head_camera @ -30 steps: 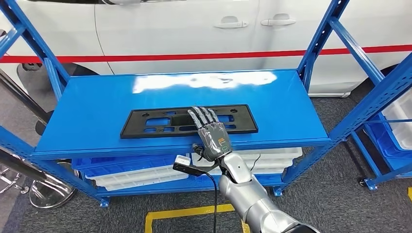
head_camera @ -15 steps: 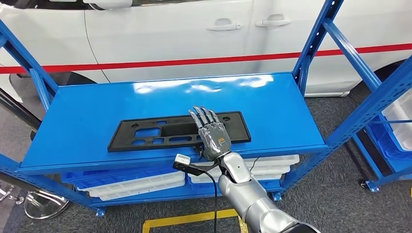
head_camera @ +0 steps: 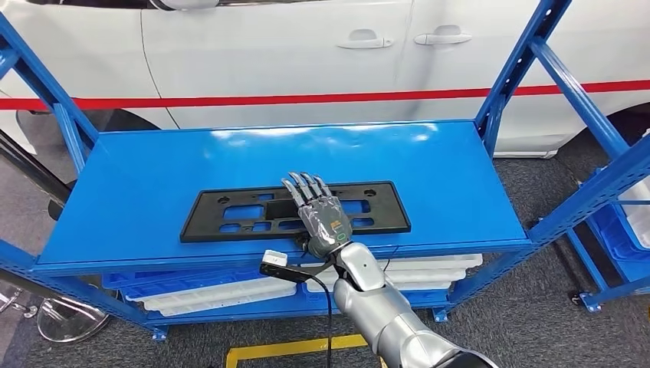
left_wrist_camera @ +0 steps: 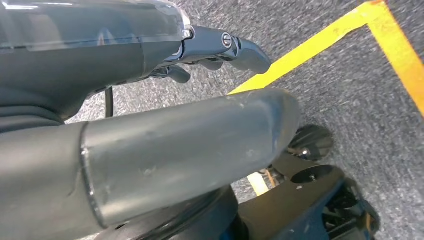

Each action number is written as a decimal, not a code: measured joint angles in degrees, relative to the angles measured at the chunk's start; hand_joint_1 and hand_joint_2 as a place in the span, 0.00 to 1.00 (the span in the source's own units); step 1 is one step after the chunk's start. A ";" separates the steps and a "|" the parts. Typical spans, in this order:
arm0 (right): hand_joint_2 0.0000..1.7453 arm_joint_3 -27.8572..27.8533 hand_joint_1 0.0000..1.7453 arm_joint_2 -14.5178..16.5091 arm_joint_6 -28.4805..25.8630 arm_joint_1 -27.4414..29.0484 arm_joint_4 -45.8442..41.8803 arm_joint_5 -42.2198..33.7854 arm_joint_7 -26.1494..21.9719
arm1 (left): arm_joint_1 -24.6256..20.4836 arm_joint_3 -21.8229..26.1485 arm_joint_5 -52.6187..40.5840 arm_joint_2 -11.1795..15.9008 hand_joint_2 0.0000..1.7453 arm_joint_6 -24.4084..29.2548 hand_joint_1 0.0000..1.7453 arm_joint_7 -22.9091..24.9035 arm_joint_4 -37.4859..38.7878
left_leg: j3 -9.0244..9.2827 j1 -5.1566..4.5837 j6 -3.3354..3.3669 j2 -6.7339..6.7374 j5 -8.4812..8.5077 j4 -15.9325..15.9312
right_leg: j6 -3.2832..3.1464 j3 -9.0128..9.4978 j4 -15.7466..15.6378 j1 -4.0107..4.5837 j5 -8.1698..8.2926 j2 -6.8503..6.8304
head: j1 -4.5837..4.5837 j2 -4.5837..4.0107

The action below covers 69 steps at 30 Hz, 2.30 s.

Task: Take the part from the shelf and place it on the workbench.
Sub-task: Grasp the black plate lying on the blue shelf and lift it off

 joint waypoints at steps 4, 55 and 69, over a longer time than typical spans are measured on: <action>1.00 0.49 0.00 0.70 0.01 0.00 0.40 0.04 0.03 | -0.10 0.01 0.00 0.03 0.00 -0.02 0.00 -0.07 0.00 | 0.05 -0.04 -1.31 0.03 -0.20 -0.11 | -1.05 0.98 -2.77 0.24 0.35 0.15 | -0.01 -0.01; 1.00 7.52 1.00 1.76 0.02 -0.56 4.02 -6.12 2.21 | -0.80 -0.25 1.80 0.13 0.00 0.99 0.00 -1.73 0.00 | 0.29 0.28 0.44 0.29 0.19 -0.68 | 0.00 -4.37 10.42 0.20 -7.26 0.06 | -0.01 0.00; 1.00 9.21 1.00 0.94 0.02 -1.50 4.13 -8.31 2.27 | -0.82 -0.28 2.23 0.15 0.00 1.00 0.00 -2.16 0.00 | -2.63 0.29 -2.31 0.10 -5.62 7.90 | -2.56 1.39 -3.94 0.03 1.29 -0.04 | -0.02 -0.01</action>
